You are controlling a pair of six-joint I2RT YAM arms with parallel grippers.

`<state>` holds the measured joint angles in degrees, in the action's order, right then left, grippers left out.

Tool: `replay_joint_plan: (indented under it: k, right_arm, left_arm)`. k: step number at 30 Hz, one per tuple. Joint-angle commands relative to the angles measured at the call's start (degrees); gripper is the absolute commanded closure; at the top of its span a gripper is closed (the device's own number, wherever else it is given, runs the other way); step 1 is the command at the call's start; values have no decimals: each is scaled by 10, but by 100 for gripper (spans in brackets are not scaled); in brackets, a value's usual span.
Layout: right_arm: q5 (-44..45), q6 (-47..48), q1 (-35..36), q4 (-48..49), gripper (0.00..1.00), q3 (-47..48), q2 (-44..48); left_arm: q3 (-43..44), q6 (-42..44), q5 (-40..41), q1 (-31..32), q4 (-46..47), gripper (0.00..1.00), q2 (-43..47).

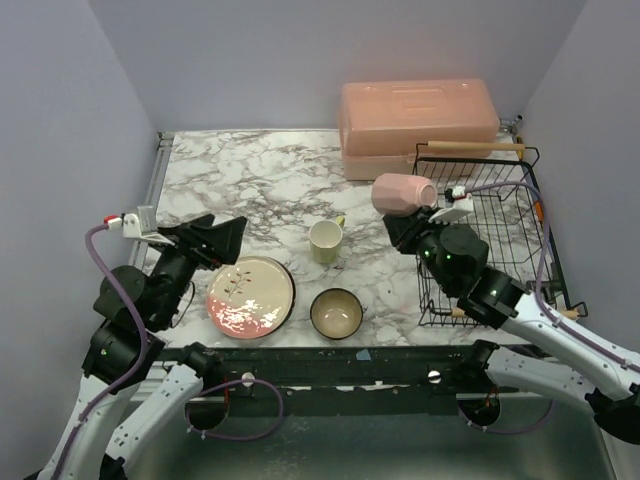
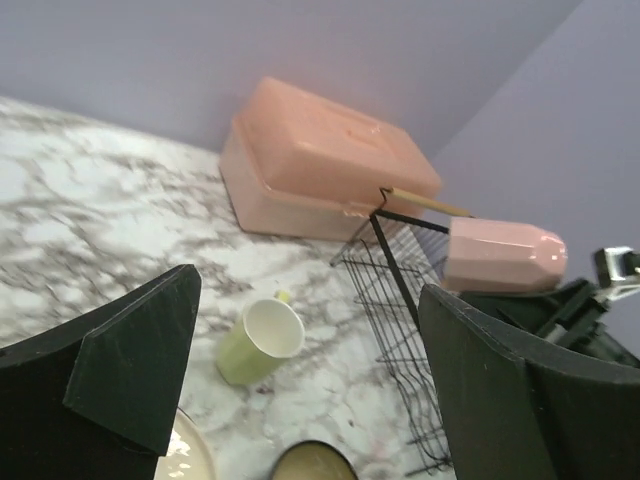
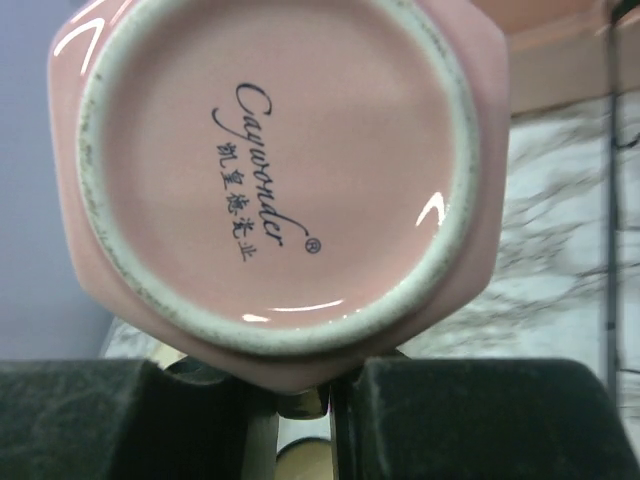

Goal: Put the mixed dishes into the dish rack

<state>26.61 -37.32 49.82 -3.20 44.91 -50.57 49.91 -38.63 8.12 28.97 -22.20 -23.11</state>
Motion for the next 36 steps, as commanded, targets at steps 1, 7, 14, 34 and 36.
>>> replay_joint_plan:
  k: [1, 7, 14, 34, 36]
  right_arm:
    - [160, 138, 0, -17, 100, 63, 43]
    - [344, 212, 0, -87, 99, 115, 3]
    - [410, 192, -14, -96, 99, 143, -74]
    - [174, -142, -403, -318, 100, 278, -400]
    - [194, -169, -406, -341, 99, 294, -428]
  left_arm:
    - [75, 172, 67, -2, -38, 8, -31]
    - [22, 230, 95, -2, 5, 8, -17]
    - [-51, 276, 129, -2, 44, 7, 13]
    - [-84, 327, 114, -2, 49, 7, 66]
    - [-84, 330, 118, -2, 50, 8, 63]
